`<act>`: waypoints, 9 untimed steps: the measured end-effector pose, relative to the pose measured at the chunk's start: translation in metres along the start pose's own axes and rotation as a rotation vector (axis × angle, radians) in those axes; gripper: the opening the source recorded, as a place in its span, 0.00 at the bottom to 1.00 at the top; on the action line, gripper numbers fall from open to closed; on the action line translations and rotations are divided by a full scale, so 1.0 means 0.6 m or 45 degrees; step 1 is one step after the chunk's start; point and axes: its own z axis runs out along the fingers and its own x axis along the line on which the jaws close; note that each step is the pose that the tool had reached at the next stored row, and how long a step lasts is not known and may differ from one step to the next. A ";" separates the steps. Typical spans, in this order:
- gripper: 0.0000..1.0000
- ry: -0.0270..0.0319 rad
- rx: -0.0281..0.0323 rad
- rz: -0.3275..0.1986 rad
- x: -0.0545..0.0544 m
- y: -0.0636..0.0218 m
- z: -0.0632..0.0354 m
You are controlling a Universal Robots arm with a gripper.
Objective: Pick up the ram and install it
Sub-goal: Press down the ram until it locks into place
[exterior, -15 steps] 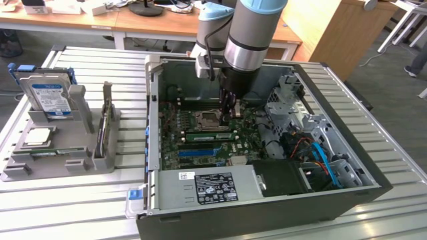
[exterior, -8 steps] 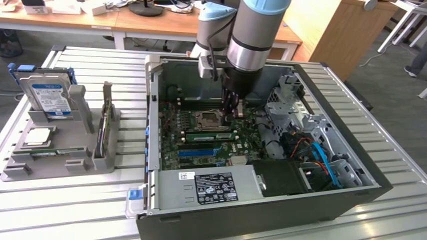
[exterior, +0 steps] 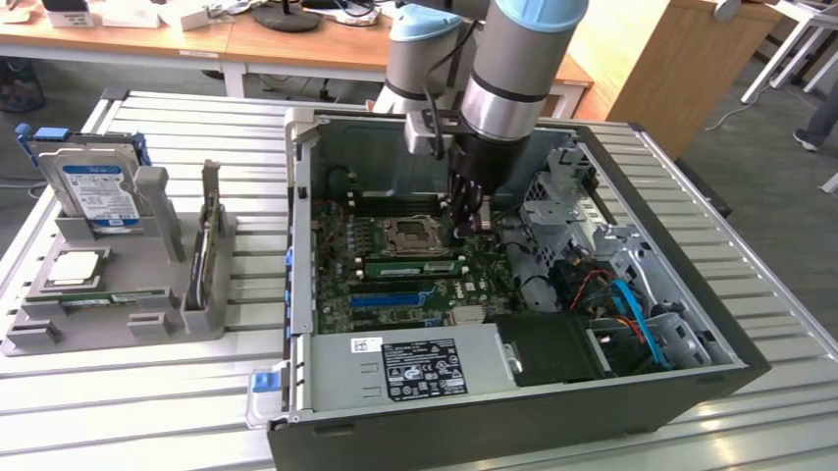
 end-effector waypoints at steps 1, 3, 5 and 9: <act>0.11 0.0000 0.0000 0.001 0.000 -0.002 0.000; 0.11 0.0001 0.0000 0.002 0.000 -0.007 0.000; 0.11 0.0002 0.0000 0.003 0.000 -0.011 0.000; 0.11 0.0000 0.0000 0.003 0.000 -0.014 0.001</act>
